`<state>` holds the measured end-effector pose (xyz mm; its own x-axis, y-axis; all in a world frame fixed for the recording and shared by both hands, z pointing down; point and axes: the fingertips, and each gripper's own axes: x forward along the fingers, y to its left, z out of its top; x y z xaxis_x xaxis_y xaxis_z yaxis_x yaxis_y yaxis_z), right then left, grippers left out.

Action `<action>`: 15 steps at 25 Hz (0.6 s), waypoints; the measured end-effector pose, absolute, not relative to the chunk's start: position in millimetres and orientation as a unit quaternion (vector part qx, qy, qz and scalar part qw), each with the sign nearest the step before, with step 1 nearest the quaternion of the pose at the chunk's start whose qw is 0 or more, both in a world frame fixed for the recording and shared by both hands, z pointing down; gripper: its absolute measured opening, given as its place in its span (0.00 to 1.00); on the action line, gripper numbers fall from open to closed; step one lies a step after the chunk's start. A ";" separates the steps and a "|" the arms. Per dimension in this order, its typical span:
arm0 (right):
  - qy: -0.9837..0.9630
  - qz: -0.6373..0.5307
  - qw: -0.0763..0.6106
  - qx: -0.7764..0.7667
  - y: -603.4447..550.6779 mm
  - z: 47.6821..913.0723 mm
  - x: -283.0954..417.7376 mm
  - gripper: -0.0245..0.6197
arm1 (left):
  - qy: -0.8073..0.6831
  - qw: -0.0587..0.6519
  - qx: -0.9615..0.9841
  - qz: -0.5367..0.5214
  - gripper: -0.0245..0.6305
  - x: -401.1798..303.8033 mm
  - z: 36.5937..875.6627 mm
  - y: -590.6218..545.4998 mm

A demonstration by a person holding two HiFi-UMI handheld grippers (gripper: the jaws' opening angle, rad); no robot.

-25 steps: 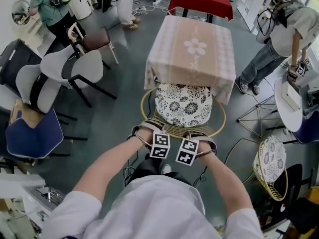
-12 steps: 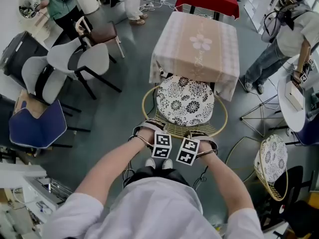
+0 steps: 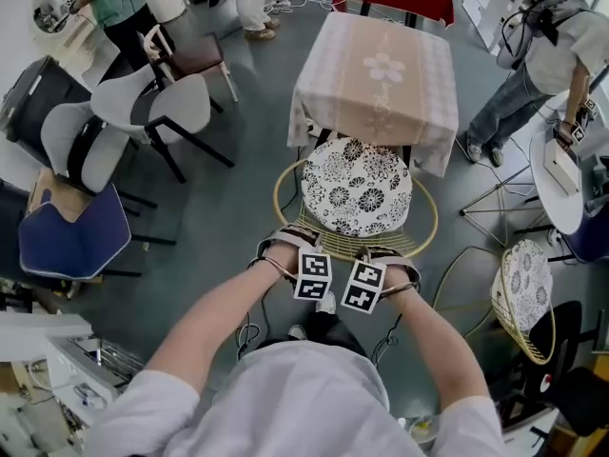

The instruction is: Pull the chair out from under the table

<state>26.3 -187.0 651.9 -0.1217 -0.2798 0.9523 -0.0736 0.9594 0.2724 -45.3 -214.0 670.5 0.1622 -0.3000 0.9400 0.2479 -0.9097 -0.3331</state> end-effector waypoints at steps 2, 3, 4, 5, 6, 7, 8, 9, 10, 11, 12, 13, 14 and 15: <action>-0.744 -0.078 0.653 0.120 -176.8 653.3 23.9 0.06 | 0.013 0.214 -0.734 -0.644 0.13 -47.3 671.6 -203.8; -0.743 -0.077 0.654 0.121 -172.0 654.0 22.8 0.06 | 0.012 0.215 -0.735 -0.643 0.13 -48.3 672.2 -199.0; -0.742 -0.077 0.654 0.122 -167.8 654.4 21.7 0.06 | 0.011 0.216 -0.736 -0.642 0.13 -49.5 672.5 -194.8; -0.742 -0.077 0.655 0.124 -163.9 654.4 20.6 0.06 | 0.012 0.218 -0.736 -0.641 0.13 -50.8 672.3 -191.1; -0.741 -0.076 0.656 0.125 -159.6 654.0 19.5 0.06 | 0.012 0.220 -0.736 -0.640 0.13 -51.9 671.7 -187.2; -0.740 -0.076 0.656 0.125 -154.6 653.6 18.5 0.06 | 0.012 0.221 -0.736 -0.640 0.13 -52.8 671.3 -182.6; -0.740 -0.075 0.657 0.126 -149.3 653.2 17.4 0.06 | 0.012 0.223 -0.736 -0.639 0.13 -53.7 671.0 -177.5; -0.739 -0.074 0.657 0.126 -144.1 653.0 16.2 0.06 | 0.011 0.224 -0.736 -0.639 0.13 -54.8 670.7 -172.4; -0.739 -0.074 0.658 0.127 -139.2 652.9 14.8 0.06 | 0.011 0.224 -0.737 -0.638 0.13 -56.0 670.5 -167.6; -0.738 -0.073 0.658 0.128 -134.7 652.9 13.4 0.06 | 0.010 0.225 -0.737 -0.637 0.13 -57.1 670.2 -163.2; -0.738 -0.073 0.659 0.129 -130.5 652.9 12.0 0.06 | 0.010 0.226 -0.738 -0.636 0.13 -58.3 670.2 -159.1; -0.737 -0.073 0.659 0.130 -126.7 653.1 10.7 0.06 | 0.009 0.227 -0.738 -0.635 0.13 -59.6 670.3 -155.1; -0.736 -0.073 0.660 0.131 -122.9 653.3 9.6 0.06 | 0.008 0.228 -0.738 -0.635 0.13 -60.9 670.7 -151.1; -0.736 -0.073 0.660 0.133 -118.8 653.6 8.8 0.06 | 0.007 0.229 -0.738 -0.635 0.13 -61.8 671.1 -146.8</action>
<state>8.8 -118.8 653.6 -0.0936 -0.2914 0.9520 -0.0997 0.9542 0.2822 -61.8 -146.8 671.1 0.1946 -0.3003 0.9338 0.2801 -0.8953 -0.3463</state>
